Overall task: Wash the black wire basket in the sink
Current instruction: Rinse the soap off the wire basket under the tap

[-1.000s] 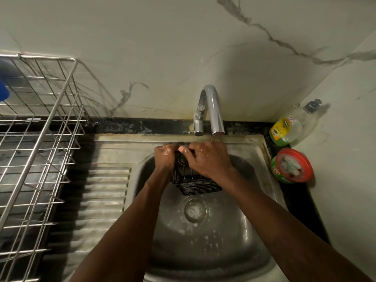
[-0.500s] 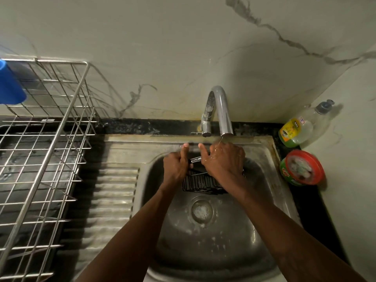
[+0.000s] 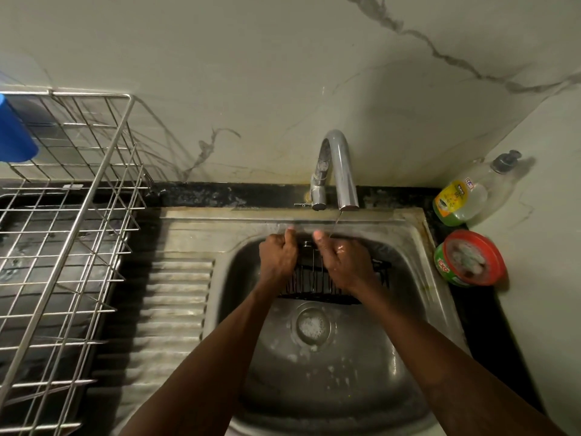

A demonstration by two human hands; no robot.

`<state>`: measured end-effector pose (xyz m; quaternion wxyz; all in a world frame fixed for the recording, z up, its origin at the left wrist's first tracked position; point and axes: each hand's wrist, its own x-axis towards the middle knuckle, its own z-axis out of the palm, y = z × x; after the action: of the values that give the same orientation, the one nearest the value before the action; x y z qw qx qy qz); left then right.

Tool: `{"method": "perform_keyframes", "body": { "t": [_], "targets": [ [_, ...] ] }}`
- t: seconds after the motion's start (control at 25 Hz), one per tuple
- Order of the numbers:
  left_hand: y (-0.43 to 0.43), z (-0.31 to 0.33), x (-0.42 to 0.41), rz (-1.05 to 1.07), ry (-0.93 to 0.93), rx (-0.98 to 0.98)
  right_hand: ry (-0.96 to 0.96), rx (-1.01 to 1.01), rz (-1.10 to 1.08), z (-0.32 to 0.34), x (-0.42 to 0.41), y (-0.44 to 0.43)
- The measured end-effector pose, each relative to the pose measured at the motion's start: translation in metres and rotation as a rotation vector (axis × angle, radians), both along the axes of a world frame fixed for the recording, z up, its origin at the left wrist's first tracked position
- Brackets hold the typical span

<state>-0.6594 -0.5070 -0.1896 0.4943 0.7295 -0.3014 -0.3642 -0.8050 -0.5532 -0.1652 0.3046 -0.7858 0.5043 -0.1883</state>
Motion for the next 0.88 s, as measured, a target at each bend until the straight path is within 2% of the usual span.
{"method": "perform_keyframes", "body": {
  "t": [0.12,0.24,0.28,0.36,0.44,0.52,0.6,0.68,0.76,0.88],
  "targets": [
    [0.007,0.004,-0.019,-0.03,-0.008,-0.09,0.083,-0.082,-0.209,-0.018,-0.003,-0.008],
    [-0.002,0.011,-0.025,-0.024,-0.078,-0.078,0.207,-0.111,-0.213,-0.019,0.02,-0.004],
    [-0.005,0.015,-0.021,0.032,-0.065,-0.043,0.218,-0.107,-0.181,-0.019,0.028,0.002],
    [-0.009,0.02,-0.01,0.14,0.031,0.012,0.268,-0.226,-0.038,-0.026,0.034,0.017],
    [-0.007,0.018,-0.001,0.142,0.063,0.063,0.281,-0.311,0.101,-0.038,0.022,0.021],
    [-0.001,0.014,0.005,0.124,0.015,0.107,0.24,-0.202,0.072,-0.043,-0.007,0.004],
    [0.001,0.005,0.011,0.122,-0.009,0.118,0.293,-0.06,-0.133,-0.046,-0.035,-0.016],
    [-0.003,0.003,0.015,0.121,-0.019,0.107,0.36,0.002,-0.247,-0.044,-0.04,-0.023],
    [-0.01,0.005,0.015,0.115,-0.03,0.122,0.339,0.002,-0.236,-0.043,-0.009,-0.014],
    [-0.015,0.005,0.017,0.123,-0.077,0.089,0.225,-0.147,-0.059,-0.039,0.054,0.012]
  ]
}}
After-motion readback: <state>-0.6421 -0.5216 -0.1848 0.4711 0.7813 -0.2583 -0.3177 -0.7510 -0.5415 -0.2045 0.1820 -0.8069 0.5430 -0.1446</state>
